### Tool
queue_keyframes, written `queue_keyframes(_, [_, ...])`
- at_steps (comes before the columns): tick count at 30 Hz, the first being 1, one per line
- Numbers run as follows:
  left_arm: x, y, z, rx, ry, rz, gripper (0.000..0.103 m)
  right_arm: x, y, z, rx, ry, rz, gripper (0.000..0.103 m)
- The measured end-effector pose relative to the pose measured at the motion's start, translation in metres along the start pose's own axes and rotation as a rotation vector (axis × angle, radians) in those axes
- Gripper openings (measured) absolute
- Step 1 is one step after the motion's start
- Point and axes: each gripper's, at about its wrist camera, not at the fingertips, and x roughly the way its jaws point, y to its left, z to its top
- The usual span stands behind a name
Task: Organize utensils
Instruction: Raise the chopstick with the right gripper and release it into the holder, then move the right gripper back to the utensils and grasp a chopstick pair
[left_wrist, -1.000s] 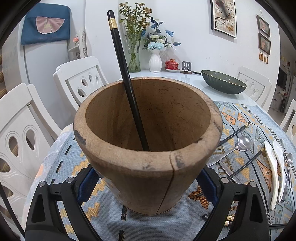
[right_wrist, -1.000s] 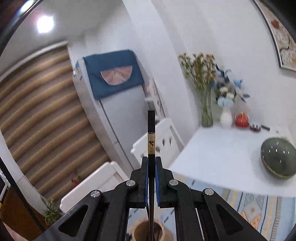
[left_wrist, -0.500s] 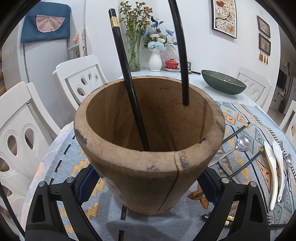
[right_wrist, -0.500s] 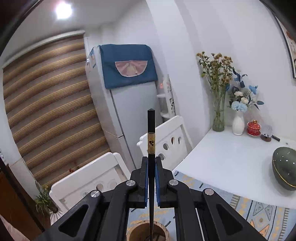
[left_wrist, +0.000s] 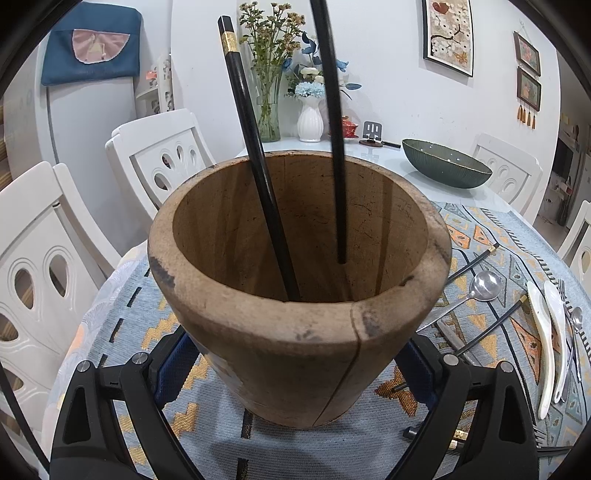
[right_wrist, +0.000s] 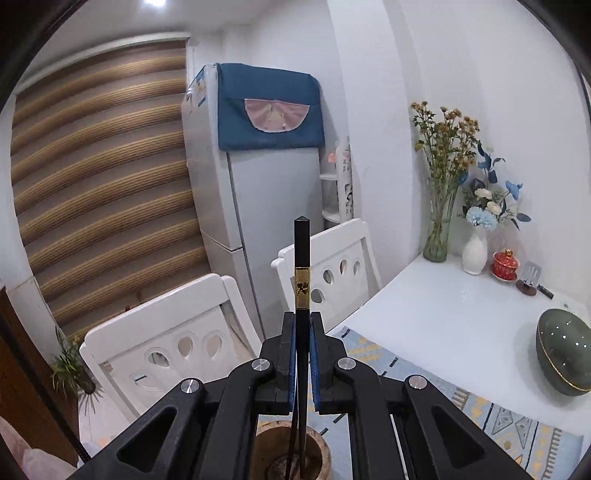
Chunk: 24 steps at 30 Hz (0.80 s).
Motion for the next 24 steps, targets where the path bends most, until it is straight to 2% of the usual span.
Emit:
queue_keyframes(6, [0.000,-0.001,-0.001,0.000,0.003,0.000,0.096,0.004,-0.002,-0.002,0.004,0.033,0.008,0.008])
queue_keyframes(12, [0.001,-0.003,-0.001,-0.001,0.004,0.001,0.096,-0.004,-0.006,0.002,0.039,0.006,0.012,0.020])
queue_keyframes(17, [0.001,-0.002,0.000,-0.002,0.004,-0.001,0.096,-0.008,-0.013,0.005,0.051,0.004,-0.008,0.021])
queue_keyframes(24, [0.001,-0.001,0.000,-0.002,0.004,-0.002,0.096,-0.013,-0.033,-0.013,0.116,0.066,-0.061,0.021])
